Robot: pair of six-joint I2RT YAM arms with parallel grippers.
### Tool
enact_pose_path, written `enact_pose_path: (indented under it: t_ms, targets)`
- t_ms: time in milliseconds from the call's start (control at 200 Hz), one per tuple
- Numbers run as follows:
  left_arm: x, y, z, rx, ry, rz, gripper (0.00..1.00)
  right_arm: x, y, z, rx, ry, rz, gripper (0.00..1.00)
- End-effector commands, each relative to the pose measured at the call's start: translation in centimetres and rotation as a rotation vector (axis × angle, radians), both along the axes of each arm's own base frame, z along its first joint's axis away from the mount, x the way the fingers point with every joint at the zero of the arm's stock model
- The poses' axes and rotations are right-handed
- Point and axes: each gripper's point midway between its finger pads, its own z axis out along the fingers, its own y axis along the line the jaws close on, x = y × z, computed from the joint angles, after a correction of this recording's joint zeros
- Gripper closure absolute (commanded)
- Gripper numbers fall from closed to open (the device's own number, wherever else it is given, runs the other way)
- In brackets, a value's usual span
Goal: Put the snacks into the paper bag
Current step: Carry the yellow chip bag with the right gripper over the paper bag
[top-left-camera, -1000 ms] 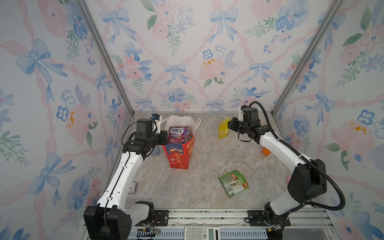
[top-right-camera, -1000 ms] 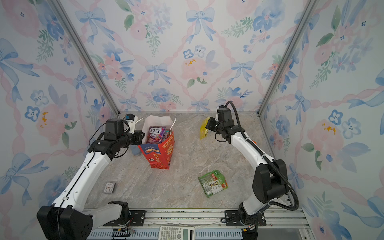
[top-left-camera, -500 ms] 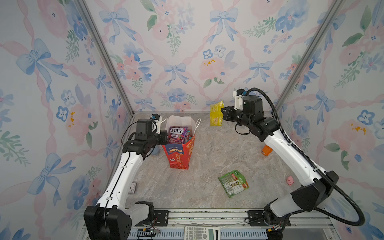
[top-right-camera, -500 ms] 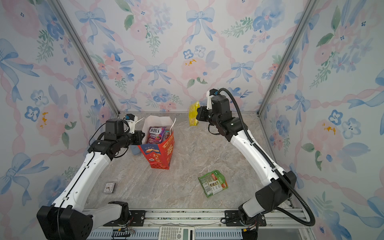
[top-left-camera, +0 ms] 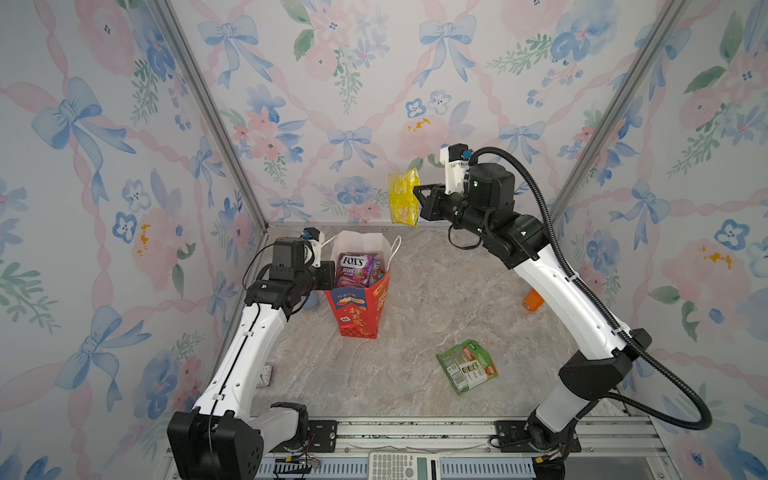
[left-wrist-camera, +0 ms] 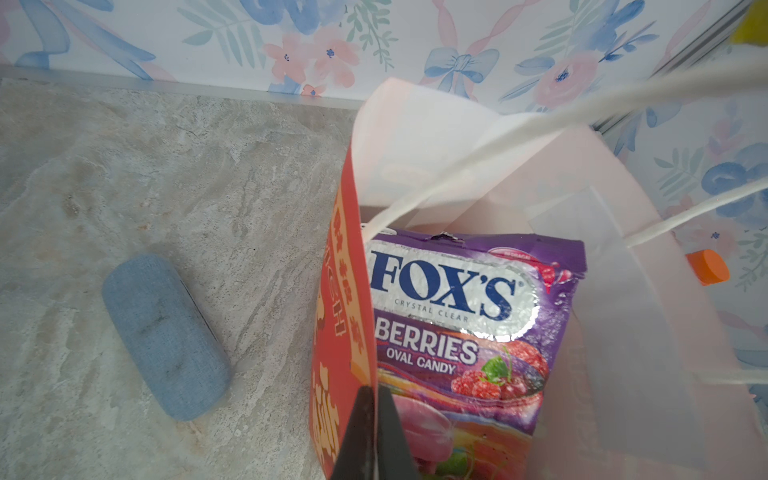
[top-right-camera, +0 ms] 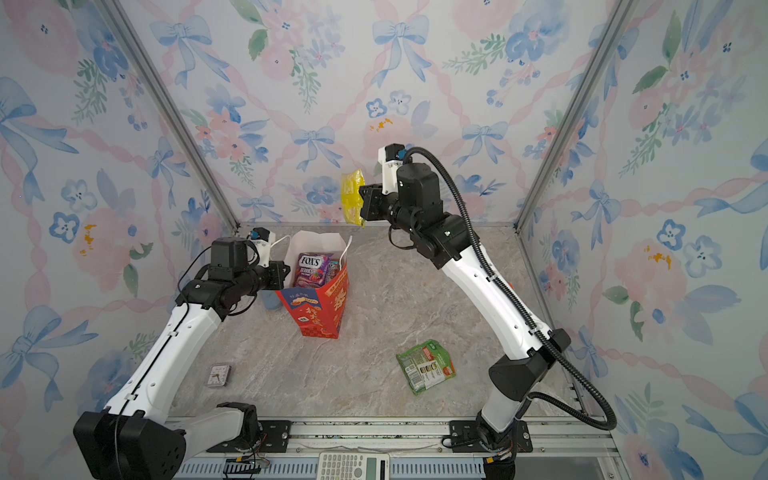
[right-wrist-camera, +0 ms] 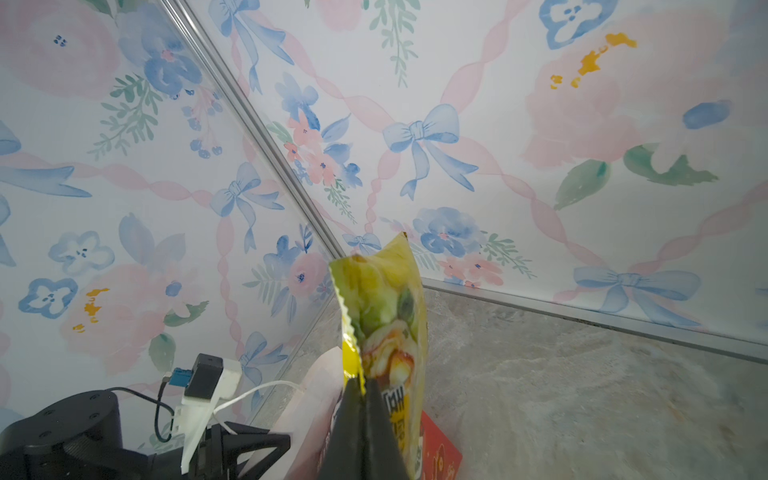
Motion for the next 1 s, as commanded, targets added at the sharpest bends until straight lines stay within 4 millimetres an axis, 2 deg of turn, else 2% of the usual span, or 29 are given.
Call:
enact_pose_path:
  t_ms: [0,145,305,715,995]
  targets:
    - [0.1,-0.6,1.6,-0.024,-0.048,-0.025,1.0,-1.1,2.9,-0.2,-0.032,0.001,0.077,1.0]
    - [0.0,-0.6,1.6,-0.021,-0.051,-0.026,1.0,-2.1,6.0,-0.6,-0.035,0.013,0.146,1.0]
    - [0.0,-0.5,1.6,-0.016,-0.053,-0.023,1.0,-3.3,8.2,-2.1,-0.052,0.048,0.189,1.0]
    - [0.0,-0.5,1.5,-0.011,-0.052,-0.024,1.0,-5.6,9.8,-6.0,-0.047,0.152,0.231,1.0]
    - [-0.1,-0.5,1.6,-0.01,-0.055,-0.023,1.0,-5.7,10.3,-8.6,-0.034,0.229,0.233,1.0]
